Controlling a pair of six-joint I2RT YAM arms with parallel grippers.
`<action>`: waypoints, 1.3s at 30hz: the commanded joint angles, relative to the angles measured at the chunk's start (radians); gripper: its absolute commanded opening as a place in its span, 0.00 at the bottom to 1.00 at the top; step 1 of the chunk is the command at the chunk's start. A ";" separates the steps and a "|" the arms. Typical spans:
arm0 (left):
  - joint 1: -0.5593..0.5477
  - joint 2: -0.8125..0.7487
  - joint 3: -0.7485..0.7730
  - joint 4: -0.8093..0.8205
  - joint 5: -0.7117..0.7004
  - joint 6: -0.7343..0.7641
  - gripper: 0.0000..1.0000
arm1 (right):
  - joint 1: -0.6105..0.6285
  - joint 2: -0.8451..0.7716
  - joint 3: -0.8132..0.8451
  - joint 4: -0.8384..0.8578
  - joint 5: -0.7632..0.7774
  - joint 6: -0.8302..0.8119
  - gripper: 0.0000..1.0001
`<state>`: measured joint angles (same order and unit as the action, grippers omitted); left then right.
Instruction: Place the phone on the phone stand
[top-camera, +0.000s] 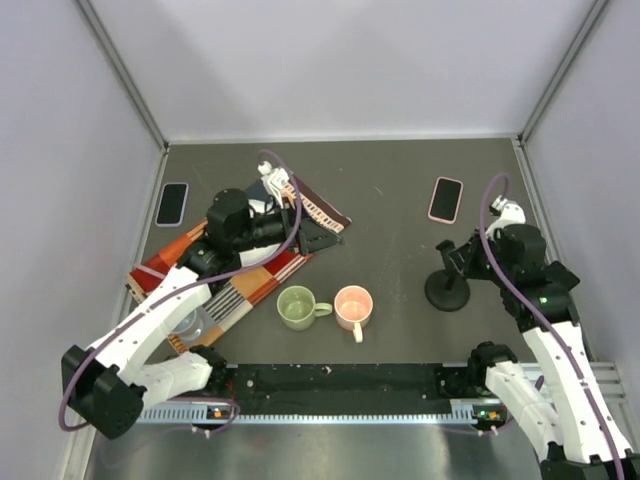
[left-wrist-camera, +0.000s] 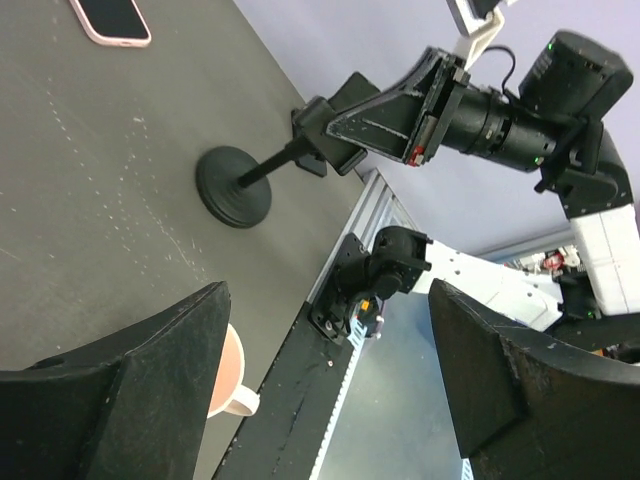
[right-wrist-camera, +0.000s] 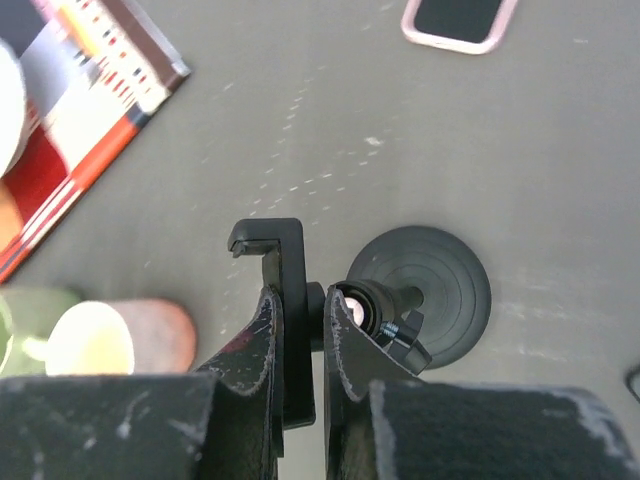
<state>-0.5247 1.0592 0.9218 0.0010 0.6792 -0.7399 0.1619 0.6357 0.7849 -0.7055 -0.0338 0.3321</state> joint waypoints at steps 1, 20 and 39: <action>-0.044 0.037 0.018 0.073 -0.014 0.023 0.84 | 0.010 0.036 0.043 0.218 -0.344 -0.119 0.00; -0.301 0.326 0.279 -0.239 -0.175 0.382 0.69 | 0.041 0.256 0.122 0.175 -0.585 -0.234 0.00; -0.325 0.328 0.279 -0.185 -0.222 0.362 0.68 | 0.132 0.259 0.106 0.264 -0.535 -0.246 0.00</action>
<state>-0.8471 1.4277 1.1915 -0.2379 0.4770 -0.3870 0.2516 0.8982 0.8635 -0.5888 -0.5175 0.1234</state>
